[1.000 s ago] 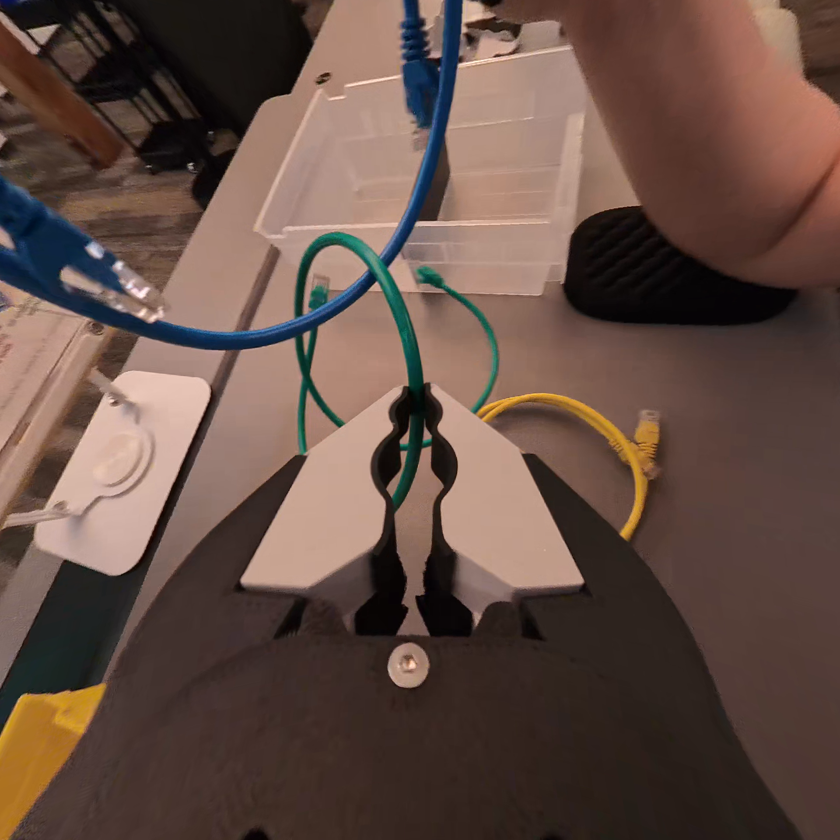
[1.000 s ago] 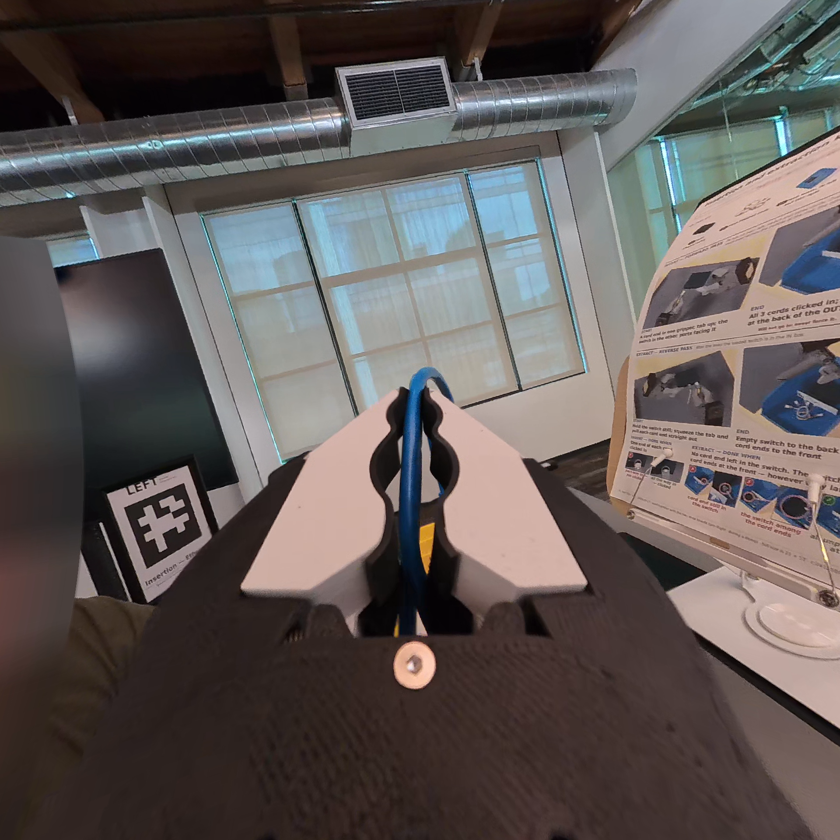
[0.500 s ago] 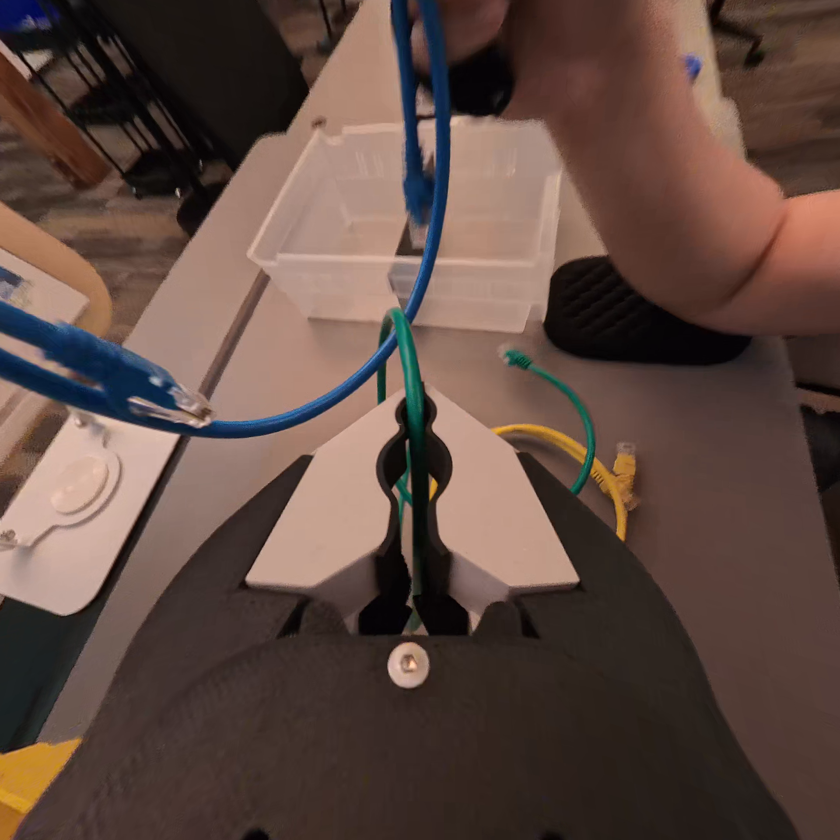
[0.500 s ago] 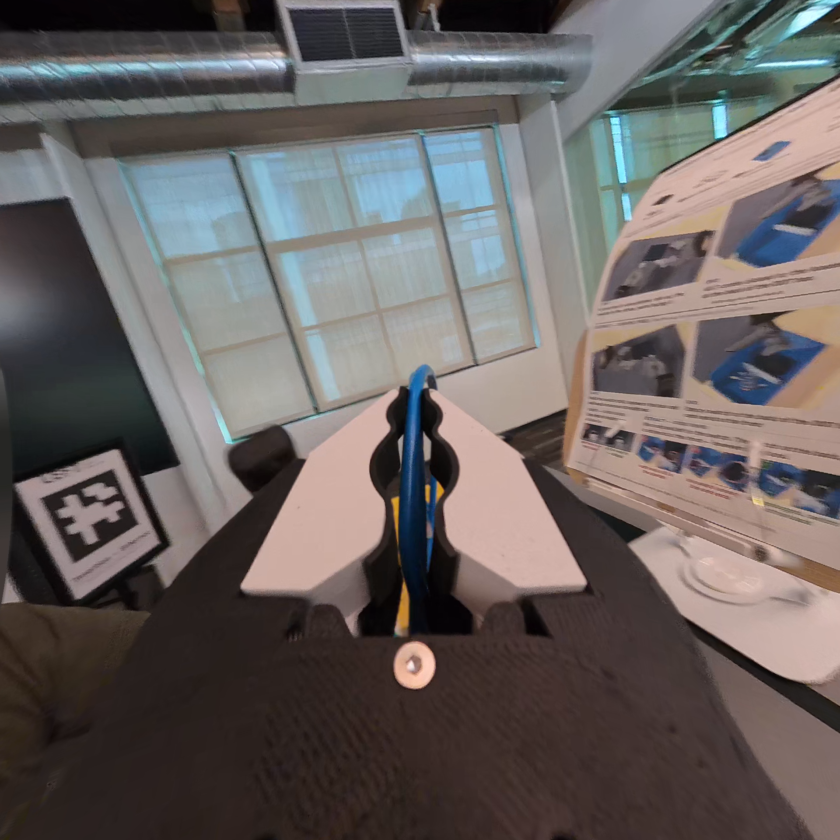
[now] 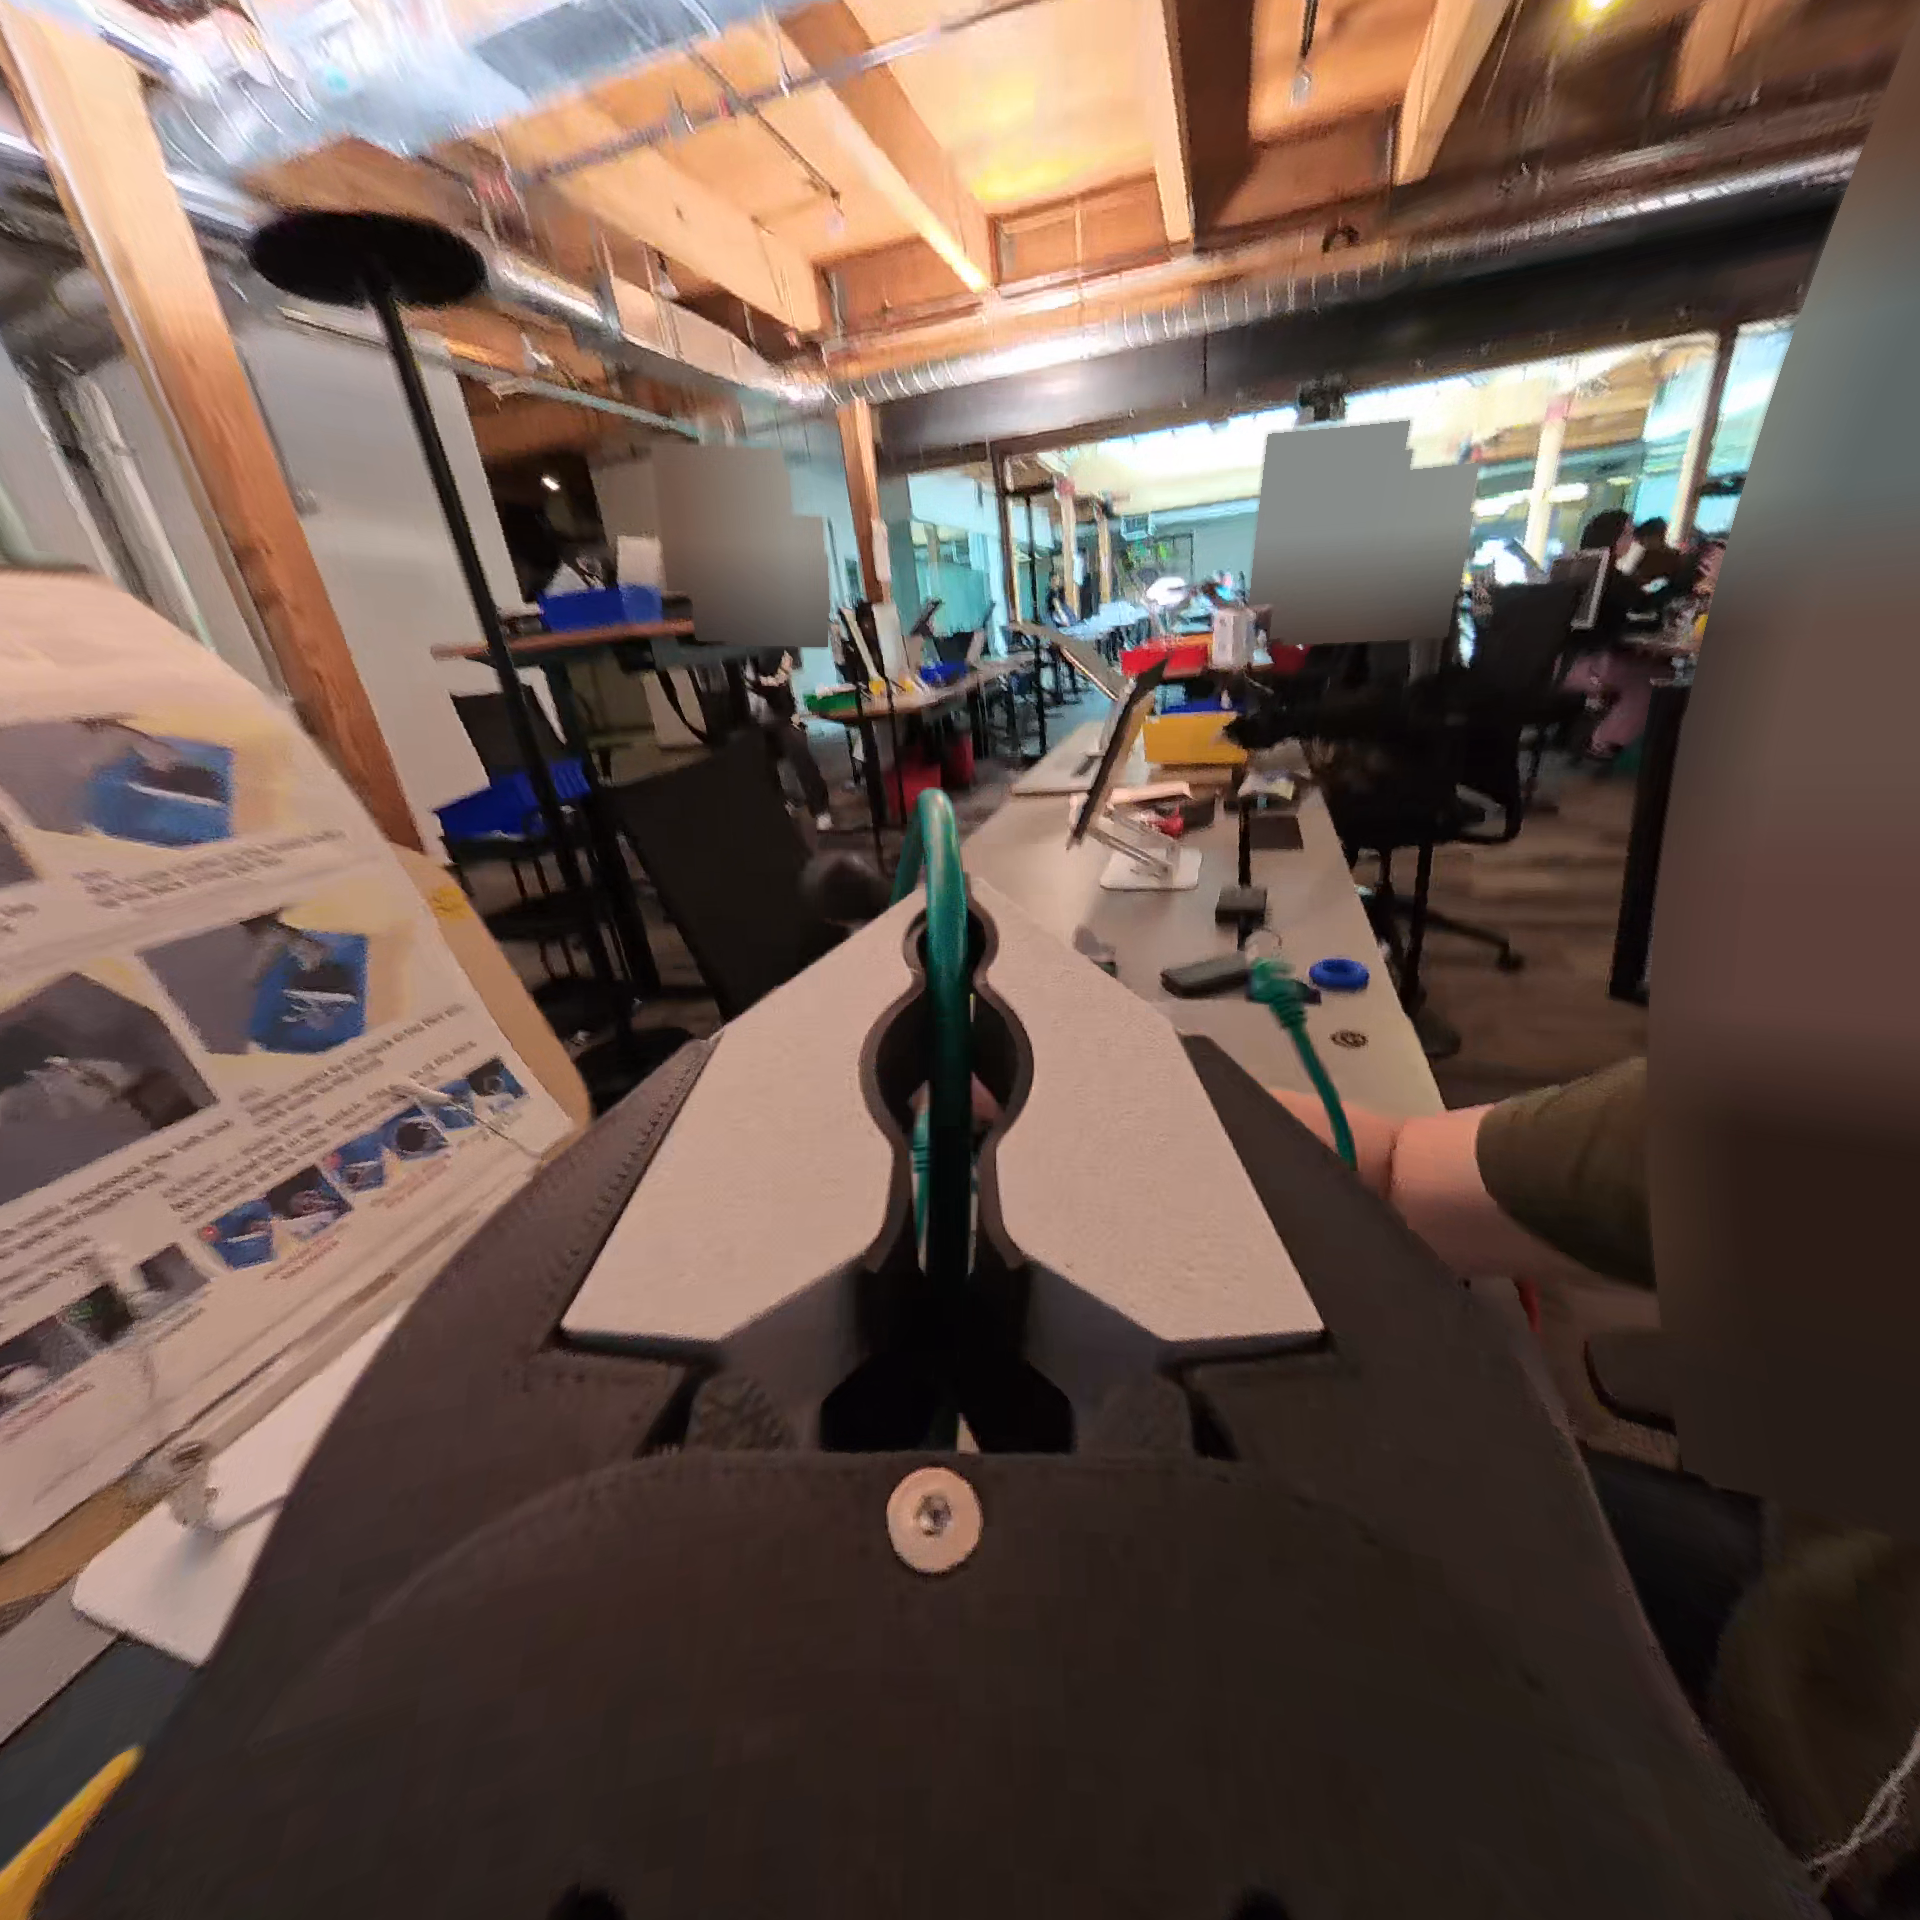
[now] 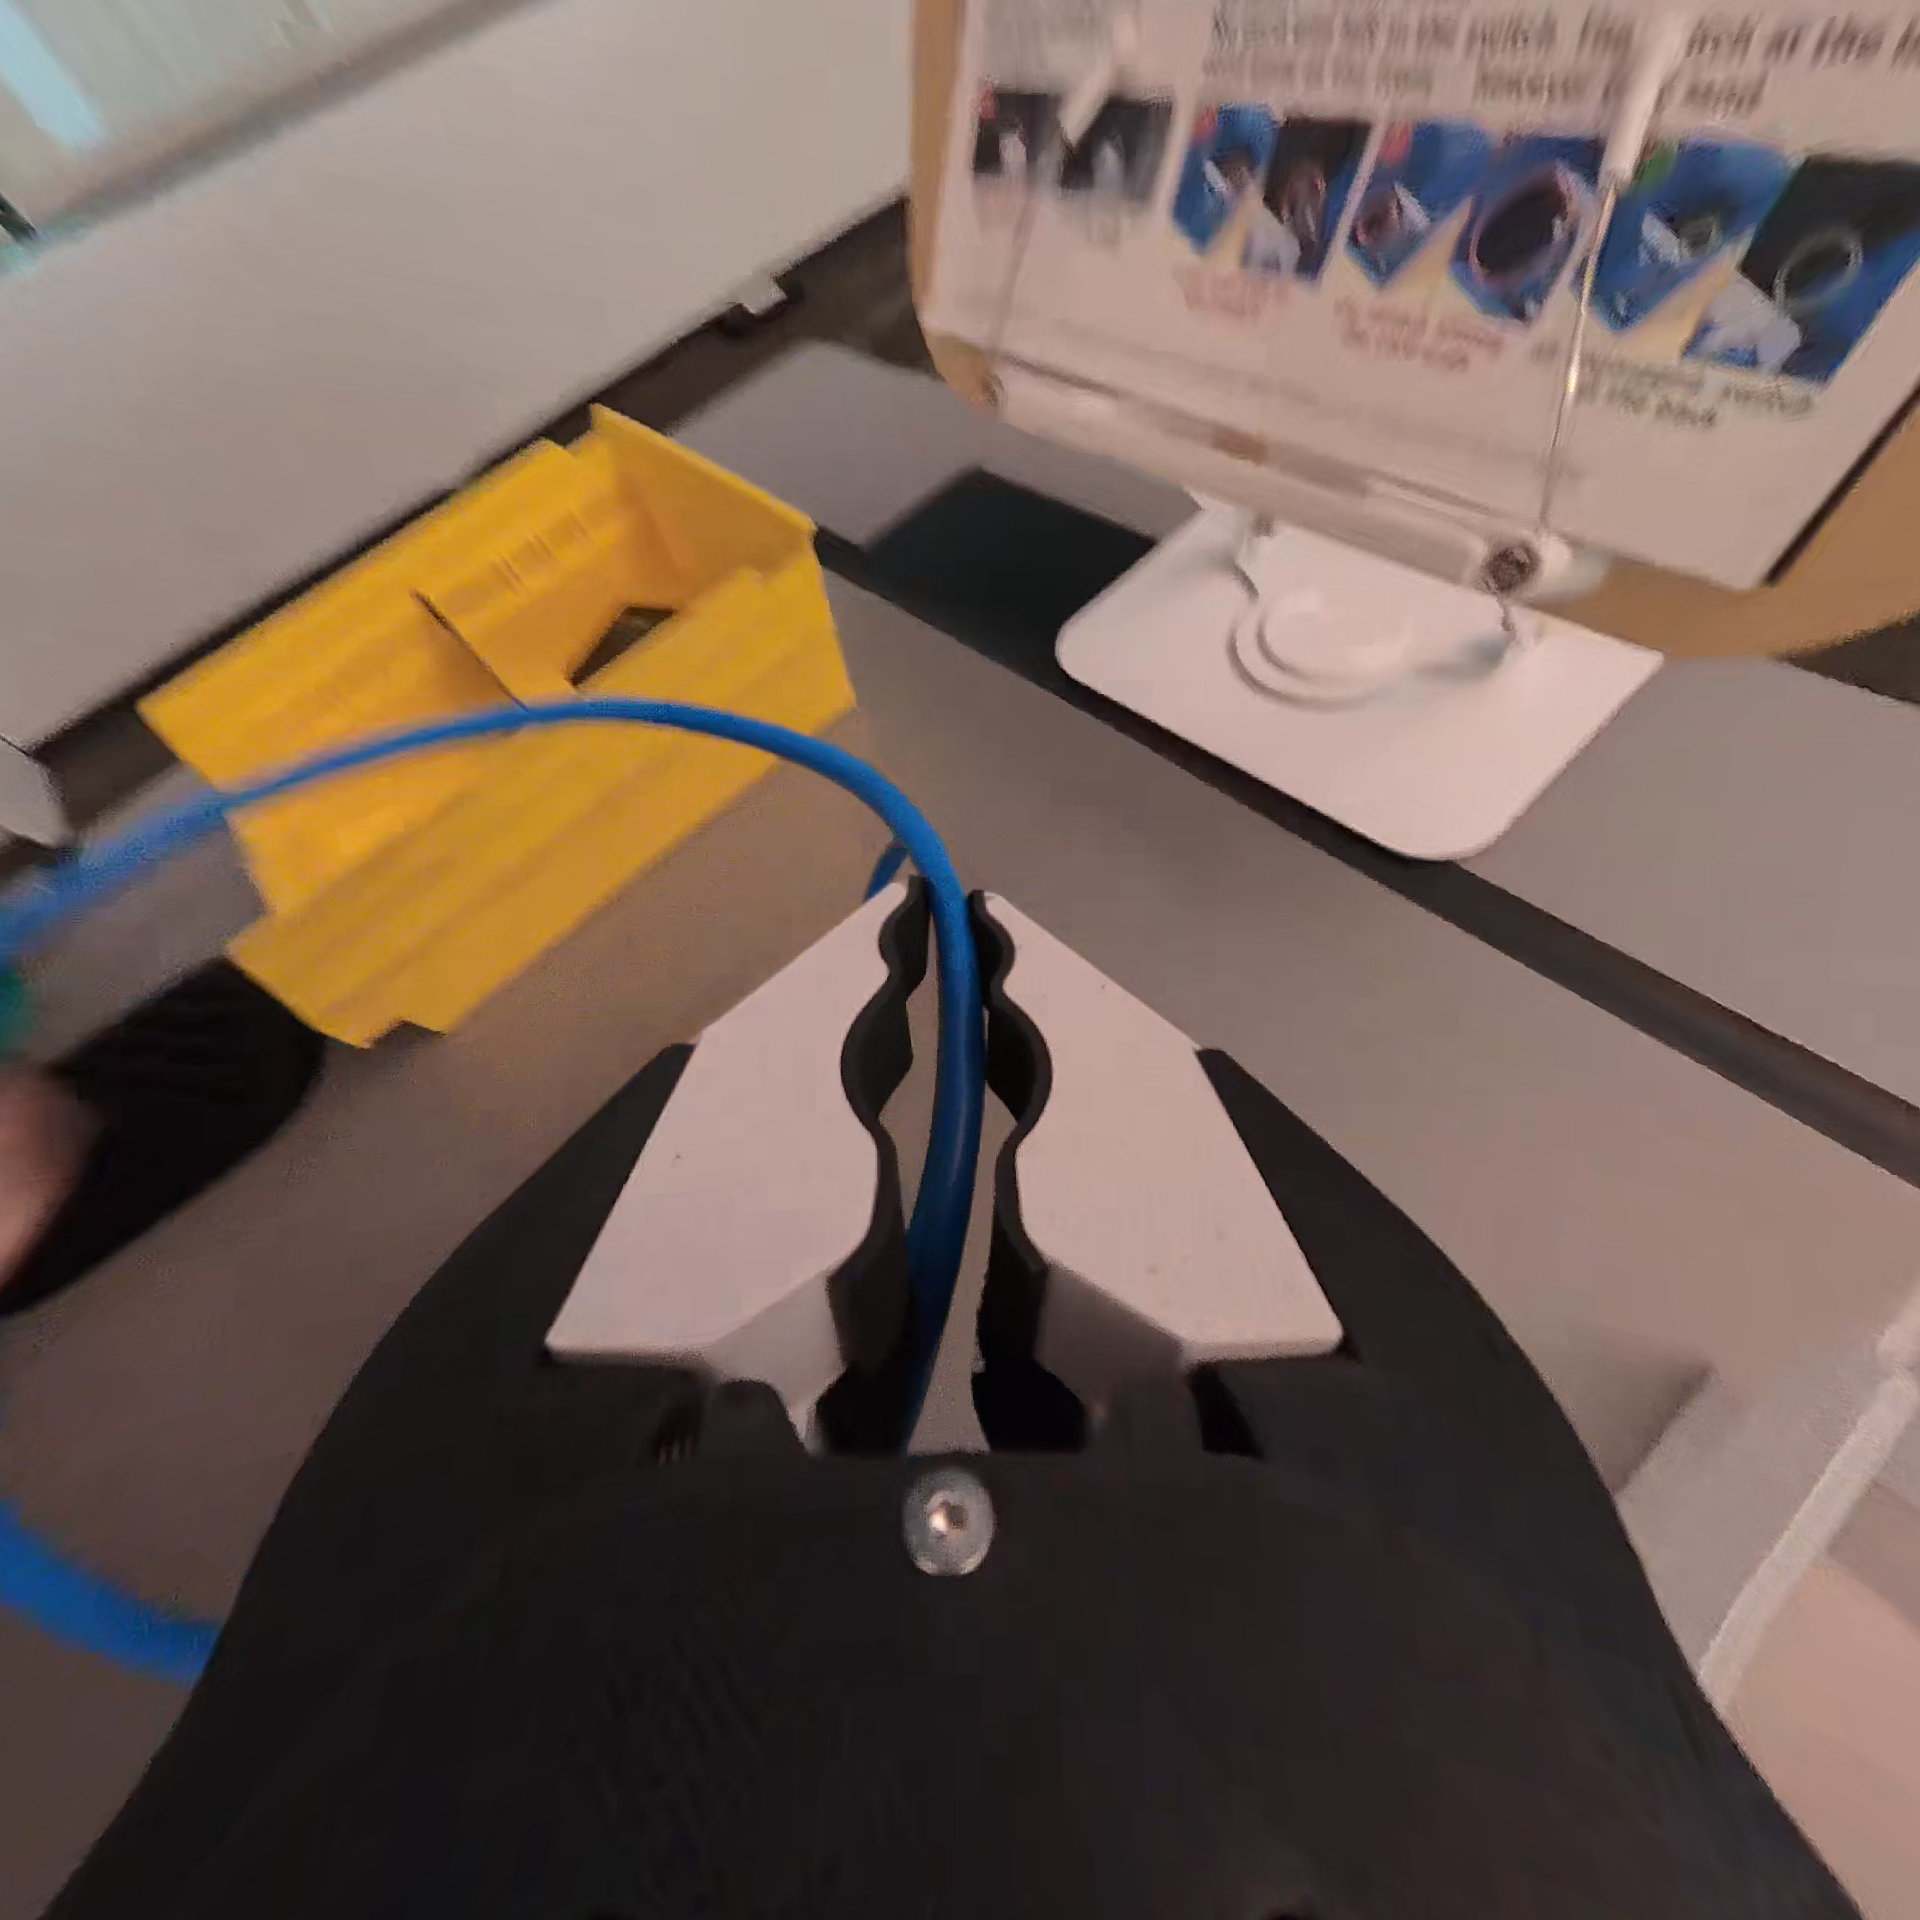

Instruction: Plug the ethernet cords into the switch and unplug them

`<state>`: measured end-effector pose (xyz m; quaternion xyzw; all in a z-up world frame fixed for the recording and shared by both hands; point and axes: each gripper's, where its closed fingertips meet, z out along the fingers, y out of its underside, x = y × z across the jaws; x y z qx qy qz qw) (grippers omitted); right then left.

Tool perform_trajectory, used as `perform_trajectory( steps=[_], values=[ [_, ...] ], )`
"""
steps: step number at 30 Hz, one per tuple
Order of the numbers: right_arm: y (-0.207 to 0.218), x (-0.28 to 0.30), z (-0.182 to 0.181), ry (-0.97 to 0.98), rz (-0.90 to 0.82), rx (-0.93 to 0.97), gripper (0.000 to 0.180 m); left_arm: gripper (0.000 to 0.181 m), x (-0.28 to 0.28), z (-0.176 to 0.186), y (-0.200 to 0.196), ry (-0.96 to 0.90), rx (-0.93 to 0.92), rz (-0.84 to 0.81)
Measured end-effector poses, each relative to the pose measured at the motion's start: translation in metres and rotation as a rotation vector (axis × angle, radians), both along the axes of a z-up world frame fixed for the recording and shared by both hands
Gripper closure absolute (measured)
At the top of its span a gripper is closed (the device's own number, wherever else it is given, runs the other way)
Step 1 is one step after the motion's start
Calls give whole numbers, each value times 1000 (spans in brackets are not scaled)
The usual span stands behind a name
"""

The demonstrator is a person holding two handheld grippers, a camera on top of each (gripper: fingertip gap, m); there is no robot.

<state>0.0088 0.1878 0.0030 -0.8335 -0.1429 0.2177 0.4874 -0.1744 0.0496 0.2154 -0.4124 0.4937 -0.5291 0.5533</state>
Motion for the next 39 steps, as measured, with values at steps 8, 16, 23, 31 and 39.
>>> perform_trajectory(
  steps=[8,16,23,31,39],
  values=[
    [-9,38,18,-134,-175,30,173,181,-75,26,27,-68,33,193],
    [-38,130,57,-236,-438,-9,173,181,-130,45,47,-233,-64,202],
    [-75,198,105,-480,-606,-97,174,181,-178,59,41,-369,-85,133],
    [-111,239,173,-829,-829,-150,174,181,-235,79,40,-661,-111,151],
    [-129,259,151,-1157,-867,-287,175,181,-310,74,26,-768,-56,138]
  ],
)
